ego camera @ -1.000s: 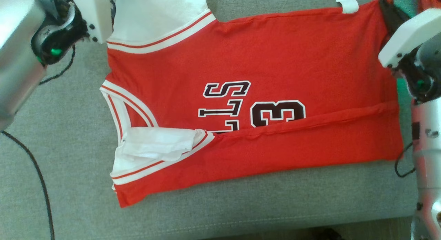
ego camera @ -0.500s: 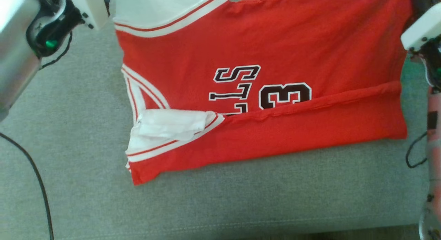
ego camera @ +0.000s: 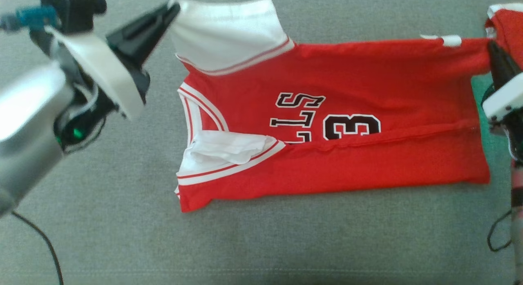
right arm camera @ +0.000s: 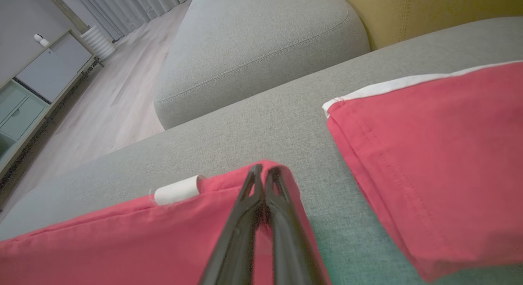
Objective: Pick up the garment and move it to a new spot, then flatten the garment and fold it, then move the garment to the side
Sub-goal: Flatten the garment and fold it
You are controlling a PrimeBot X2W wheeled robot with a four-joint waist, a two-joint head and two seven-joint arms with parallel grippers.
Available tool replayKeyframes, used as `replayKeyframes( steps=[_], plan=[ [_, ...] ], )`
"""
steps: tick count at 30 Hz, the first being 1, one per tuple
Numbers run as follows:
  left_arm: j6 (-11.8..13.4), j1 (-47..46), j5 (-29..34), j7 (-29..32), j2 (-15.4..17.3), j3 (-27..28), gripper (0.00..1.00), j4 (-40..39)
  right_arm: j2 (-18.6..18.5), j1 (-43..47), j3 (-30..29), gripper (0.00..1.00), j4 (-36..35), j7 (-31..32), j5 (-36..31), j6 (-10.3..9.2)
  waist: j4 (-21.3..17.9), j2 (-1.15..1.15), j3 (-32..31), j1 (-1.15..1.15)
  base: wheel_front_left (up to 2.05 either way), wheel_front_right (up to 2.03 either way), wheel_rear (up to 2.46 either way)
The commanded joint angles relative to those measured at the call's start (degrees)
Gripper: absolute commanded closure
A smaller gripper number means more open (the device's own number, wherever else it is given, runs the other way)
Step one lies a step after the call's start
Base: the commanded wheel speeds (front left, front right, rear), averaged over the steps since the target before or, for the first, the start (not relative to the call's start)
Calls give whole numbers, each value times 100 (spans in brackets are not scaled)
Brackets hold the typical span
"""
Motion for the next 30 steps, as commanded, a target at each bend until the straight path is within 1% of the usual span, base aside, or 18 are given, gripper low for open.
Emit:
replayKeyframes(
  steps=[1,7,8,13,17,22,25,30],
  plan=[
    [56,-6,17,-78,332,246,100,-233,-117,135,70,100,-313,-21,69,19,85,0,-105,1,0,0,0],
    [284,719,-20,-159,626,240,100,-886,-177,652,44,100,-476,30,96,19,154,0,-201,1,0,0,0],
    [284,719,-20,-159,626,240,100,-886,-177,652,44,100,-476,30,96,19,154,0,-201,1,0,0,0],
    [485,1294,-14,-223,745,257,100,-1302,-172,1046,-122,100,-618,47,116,19,230,0,-200,1,0,0,0],
    [635,1842,35,-246,752,318,100,-1591,-119,1405,-323,100,-767,86,111,19,278,0,-180,1,0,0,0],
    [735,2230,180,-251,784,501,100,-1798,-76,1680,-487,100,-959,143,133,19,308,0,-175,1,0,0,0],
    [786,2411,264,-252,797,514,100,-1875,-31,1829,-533,100,-1074,198,134,19,309,0,-169,1,0,0,0],
    [835,2625,384,-240,669,421,100,-1799,40,2014,-549,100,-1179,286,98,19,317,0,-157,1,0,0,0]
  ],
)
